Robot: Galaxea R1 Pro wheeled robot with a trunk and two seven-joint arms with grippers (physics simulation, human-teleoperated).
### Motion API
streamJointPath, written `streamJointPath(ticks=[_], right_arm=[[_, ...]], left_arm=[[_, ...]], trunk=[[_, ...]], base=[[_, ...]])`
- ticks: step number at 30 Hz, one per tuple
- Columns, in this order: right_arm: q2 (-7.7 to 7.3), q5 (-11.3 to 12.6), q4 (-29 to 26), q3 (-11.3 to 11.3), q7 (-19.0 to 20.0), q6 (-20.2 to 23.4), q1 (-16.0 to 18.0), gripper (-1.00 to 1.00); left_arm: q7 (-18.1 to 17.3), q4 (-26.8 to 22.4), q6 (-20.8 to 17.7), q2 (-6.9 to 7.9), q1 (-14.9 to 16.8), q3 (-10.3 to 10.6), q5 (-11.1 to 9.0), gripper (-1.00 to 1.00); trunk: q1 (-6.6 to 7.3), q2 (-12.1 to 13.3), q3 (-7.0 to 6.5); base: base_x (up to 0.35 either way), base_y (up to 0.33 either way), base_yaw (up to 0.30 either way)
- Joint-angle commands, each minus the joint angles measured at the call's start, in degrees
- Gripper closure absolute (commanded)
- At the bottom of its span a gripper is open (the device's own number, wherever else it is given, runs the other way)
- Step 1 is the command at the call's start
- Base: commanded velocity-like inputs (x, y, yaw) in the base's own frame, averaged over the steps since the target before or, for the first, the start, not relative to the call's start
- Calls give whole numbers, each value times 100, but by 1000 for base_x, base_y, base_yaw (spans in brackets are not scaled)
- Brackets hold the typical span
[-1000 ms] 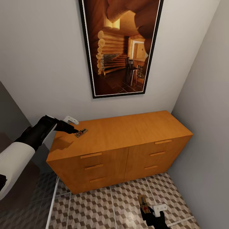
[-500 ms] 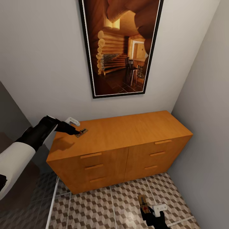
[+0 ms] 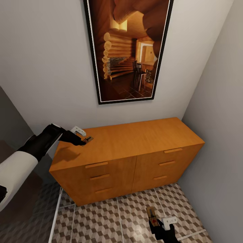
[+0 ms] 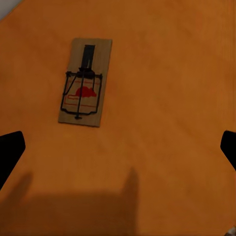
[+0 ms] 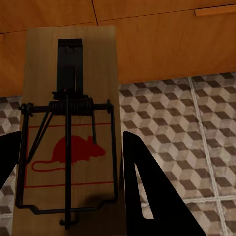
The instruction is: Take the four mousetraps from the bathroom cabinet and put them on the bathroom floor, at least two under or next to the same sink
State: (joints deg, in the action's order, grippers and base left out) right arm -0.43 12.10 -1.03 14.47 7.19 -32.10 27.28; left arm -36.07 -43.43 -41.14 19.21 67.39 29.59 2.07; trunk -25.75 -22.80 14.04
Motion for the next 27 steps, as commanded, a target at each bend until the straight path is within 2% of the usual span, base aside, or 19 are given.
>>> streamJointPath(ticks=[1,13,27], right_arm=[[-1,82,6,29,56,-15,5,100],[-1,82,6,29,54,-15,5,100],[7,82,6,30,54,-15,5,100]], left_arm=[[-24,-7,-17,6,6,16,22,-100],[-27,-4,-17,21,10,21,22,-100],[-26,1,-17,21,8,21,22,-100]], trunk=[[-3,-11,11],[-3,-11,17],[-3,-11,78]], base=[[0,0,0],[7,4,0],[102,55,0]])
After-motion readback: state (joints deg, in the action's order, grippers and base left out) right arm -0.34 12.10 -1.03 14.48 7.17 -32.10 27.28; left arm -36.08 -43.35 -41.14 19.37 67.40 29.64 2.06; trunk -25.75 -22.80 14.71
